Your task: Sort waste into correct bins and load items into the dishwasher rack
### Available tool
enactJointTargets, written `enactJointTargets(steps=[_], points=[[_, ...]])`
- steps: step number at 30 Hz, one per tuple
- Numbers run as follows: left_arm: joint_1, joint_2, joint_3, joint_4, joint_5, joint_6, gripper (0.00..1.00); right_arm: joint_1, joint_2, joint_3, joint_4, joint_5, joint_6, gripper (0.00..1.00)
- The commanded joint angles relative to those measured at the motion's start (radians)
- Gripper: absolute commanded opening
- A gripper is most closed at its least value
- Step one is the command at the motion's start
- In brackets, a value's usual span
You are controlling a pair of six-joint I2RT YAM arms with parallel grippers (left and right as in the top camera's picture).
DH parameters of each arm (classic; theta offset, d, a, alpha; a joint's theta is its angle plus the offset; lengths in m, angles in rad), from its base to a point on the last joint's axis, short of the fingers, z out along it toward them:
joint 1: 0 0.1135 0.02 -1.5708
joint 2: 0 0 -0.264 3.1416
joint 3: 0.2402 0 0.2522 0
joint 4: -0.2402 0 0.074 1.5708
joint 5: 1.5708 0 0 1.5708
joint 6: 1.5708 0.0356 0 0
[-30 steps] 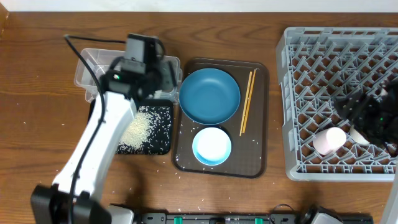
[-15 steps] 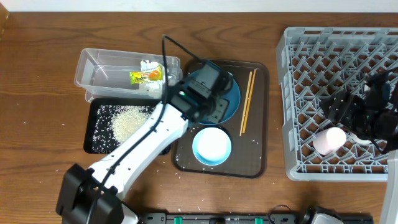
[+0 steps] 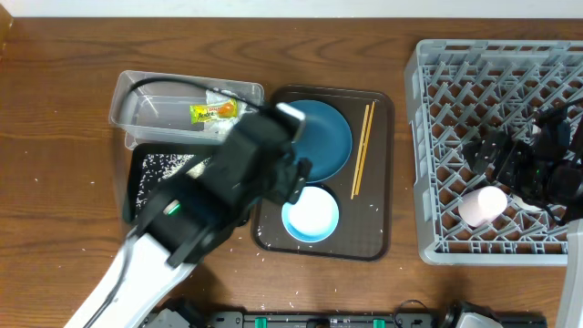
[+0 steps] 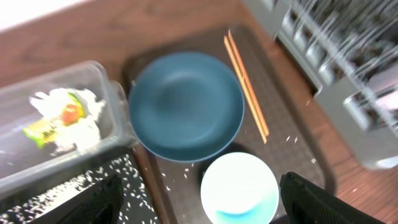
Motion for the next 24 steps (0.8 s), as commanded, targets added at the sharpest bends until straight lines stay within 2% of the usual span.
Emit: enactJointTargets(steps=[1, 9, 14, 19, 24], points=[[0.002, -0.057, 0.008, -0.006, -0.029, 0.006, 0.85, 0.012, 0.002, 0.01, 0.0, 0.008, -0.004, 0.99], [0.002, -0.138, 0.008, -0.017, -0.031, 0.007, 0.88, 0.012, 0.002, 0.01, 0.0, 0.008, -0.004, 0.99], [0.014, -0.158, 0.0, -0.079, -0.118, 0.018, 0.9, 0.012, 0.002, 0.01, 0.0, 0.008, -0.004, 0.99], [0.183, -0.262, -0.113, 0.066, -0.047, 0.017, 0.91, 0.012, 0.002, 0.01, 0.0, 0.008, -0.004, 0.99], [0.389, -0.432, -0.341, 0.283, 0.07, 0.017, 0.92, 0.012, 0.002, 0.01, 0.0, 0.008, -0.003, 0.99]])
